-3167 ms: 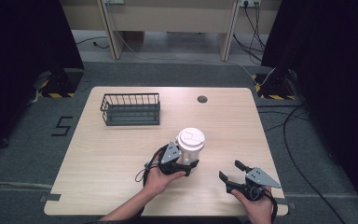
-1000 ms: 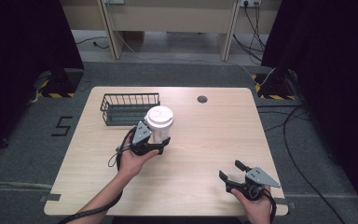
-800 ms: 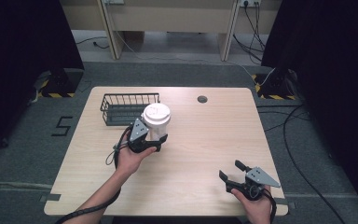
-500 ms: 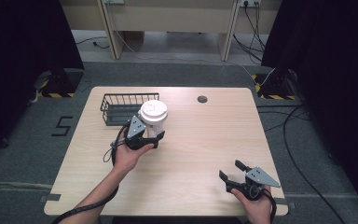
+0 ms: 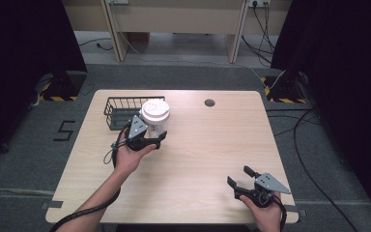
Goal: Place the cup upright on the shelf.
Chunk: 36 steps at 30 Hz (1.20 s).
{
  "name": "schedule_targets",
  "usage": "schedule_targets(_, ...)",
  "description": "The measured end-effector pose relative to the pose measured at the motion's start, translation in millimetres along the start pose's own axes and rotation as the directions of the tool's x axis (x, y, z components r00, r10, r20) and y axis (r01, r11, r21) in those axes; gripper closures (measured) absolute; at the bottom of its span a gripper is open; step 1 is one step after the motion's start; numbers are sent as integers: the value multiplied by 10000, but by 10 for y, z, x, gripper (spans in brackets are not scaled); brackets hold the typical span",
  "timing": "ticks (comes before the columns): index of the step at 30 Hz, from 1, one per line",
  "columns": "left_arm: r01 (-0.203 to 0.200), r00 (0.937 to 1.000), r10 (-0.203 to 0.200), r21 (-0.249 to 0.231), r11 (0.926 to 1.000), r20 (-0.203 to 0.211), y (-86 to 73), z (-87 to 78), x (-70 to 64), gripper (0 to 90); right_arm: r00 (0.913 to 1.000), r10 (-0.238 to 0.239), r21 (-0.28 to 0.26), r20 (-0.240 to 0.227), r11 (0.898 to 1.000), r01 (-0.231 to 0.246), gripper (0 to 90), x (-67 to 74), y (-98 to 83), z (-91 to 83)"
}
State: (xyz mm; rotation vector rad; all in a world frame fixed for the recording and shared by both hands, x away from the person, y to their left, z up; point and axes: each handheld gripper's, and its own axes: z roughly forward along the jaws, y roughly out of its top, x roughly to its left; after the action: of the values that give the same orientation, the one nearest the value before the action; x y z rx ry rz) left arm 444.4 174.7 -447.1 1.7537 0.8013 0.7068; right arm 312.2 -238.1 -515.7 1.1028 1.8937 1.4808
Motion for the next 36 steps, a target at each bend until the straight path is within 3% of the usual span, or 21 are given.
schedule_targets(36,302,9945,-315,-138,9994,-999,228,38,466,181,9999,115,34,2,9999,-115,197,-2,1,1)
